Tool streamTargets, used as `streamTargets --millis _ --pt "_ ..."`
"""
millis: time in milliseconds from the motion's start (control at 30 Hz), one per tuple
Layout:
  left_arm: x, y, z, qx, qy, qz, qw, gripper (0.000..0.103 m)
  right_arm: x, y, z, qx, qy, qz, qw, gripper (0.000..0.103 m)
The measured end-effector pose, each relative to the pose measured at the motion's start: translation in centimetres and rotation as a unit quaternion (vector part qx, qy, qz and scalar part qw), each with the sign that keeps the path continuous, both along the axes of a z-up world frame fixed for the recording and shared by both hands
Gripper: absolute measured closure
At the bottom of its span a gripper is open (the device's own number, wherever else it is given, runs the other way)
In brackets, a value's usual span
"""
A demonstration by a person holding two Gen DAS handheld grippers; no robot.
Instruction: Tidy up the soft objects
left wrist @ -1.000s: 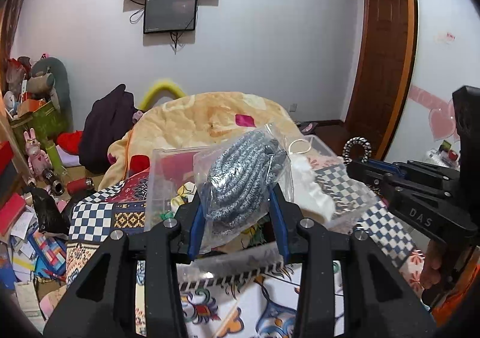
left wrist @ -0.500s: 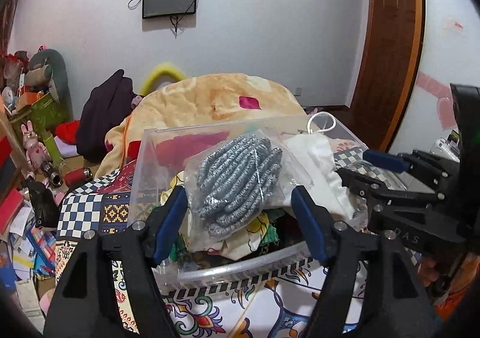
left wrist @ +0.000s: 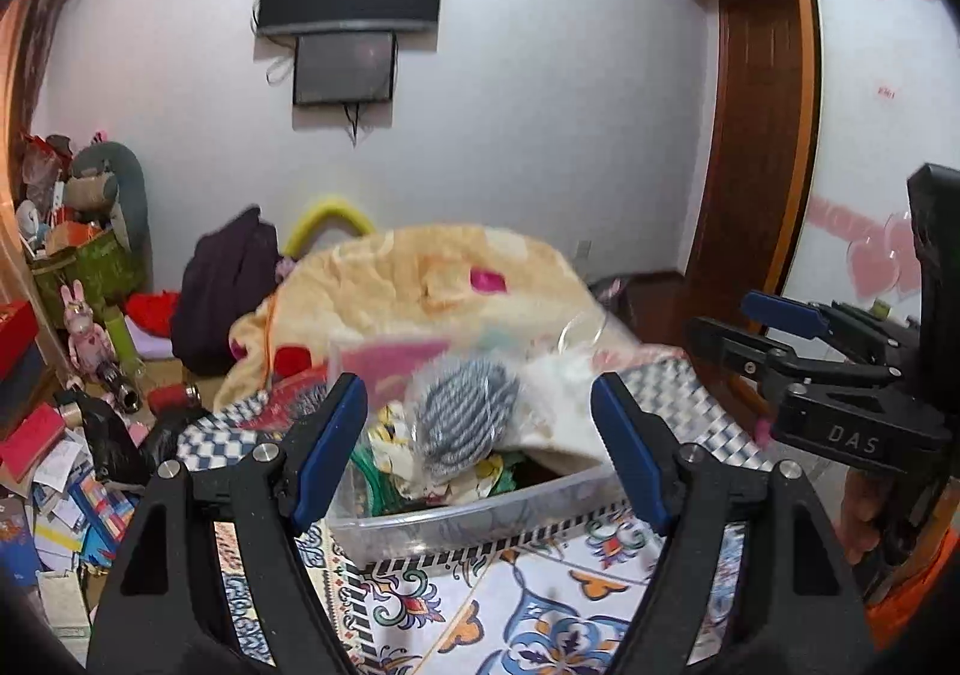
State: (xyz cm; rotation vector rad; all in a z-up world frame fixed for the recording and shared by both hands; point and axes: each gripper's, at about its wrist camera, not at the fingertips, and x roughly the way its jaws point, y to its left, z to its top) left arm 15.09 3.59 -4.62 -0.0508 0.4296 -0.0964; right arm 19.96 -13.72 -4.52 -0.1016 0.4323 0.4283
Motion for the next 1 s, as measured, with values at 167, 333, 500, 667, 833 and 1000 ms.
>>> streamTargets --millis 167,333,500,667,833,1000 --pt "-4.9 0.2 4.3 0.001 -0.061 0.008 0.9981 0.016 -4.0 -1.0 3.9 0.04 -0.051 0.008 0.998 0.032" --pt "-9.3 0.0 6.8 0.011 -0.111 0.01 0.9937 0.005 -7.6 -1.8 6.1 0.068 -0.091 0.017 0.993 0.023" --pt "-12.2 -0.6 7.8 0.016 -0.142 0.008 0.9897 0.001 -10.1 -2.0 6.7 0.08 -0.117 0.016 0.99 0.021" --pt "-13.4 -0.8 7.9 0.002 -0.152 0.002 0.9883 0.0 -11.4 -2.6 6.7 0.091 -0.132 0.01 0.987 0.013" --pt "-13.9 -1.5 7.4 0.007 -0.155 0.009 0.9879 0.0 -12.0 -2.9 6.5 0.099 -0.147 0.001 0.984 0.002" --pt "-14.2 -2.3 6.9 0.021 -0.156 0.01 0.9875 0.0 -12.5 -2.6 6.3 0.092 -0.153 -0.001 0.984 0.001"
